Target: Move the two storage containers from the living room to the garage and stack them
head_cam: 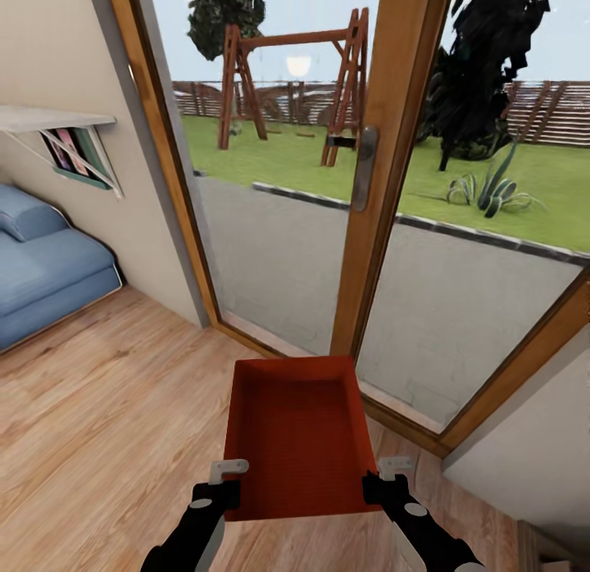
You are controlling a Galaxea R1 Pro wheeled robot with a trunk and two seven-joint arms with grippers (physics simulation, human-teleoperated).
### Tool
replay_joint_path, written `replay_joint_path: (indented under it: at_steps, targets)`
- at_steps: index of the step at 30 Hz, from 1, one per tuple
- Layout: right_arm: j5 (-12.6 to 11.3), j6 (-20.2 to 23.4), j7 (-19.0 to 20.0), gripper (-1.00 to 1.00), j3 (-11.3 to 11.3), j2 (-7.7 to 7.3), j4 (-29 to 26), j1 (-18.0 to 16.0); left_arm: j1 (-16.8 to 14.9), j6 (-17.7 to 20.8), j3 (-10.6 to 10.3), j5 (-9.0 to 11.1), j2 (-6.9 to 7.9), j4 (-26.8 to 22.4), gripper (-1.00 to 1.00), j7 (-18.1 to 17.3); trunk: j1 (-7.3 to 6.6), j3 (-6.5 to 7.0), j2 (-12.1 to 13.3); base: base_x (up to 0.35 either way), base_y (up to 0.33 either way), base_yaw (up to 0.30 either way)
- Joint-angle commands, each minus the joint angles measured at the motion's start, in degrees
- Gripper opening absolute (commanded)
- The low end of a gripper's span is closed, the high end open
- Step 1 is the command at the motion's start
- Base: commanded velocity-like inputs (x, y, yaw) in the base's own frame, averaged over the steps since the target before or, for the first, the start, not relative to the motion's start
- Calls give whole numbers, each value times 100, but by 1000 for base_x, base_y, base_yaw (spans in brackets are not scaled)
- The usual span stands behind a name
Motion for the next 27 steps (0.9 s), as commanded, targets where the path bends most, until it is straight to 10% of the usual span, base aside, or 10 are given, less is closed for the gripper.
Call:
replay_joint_path:
  at_steps: [1, 27]
  targets:
    - [-68, -24, -11, -100, 27, -42, 8, -8, 1, 38, -16, -75, -7, -10, -100, 14, -22, 23, 39, 0, 0, 0]
    - [-69, -24, -11, -100, 29, -42, 10, -8, 2, 38, -16, -75, -7, -10, -100, 23, -594, 722, 1081, 0, 0, 0]
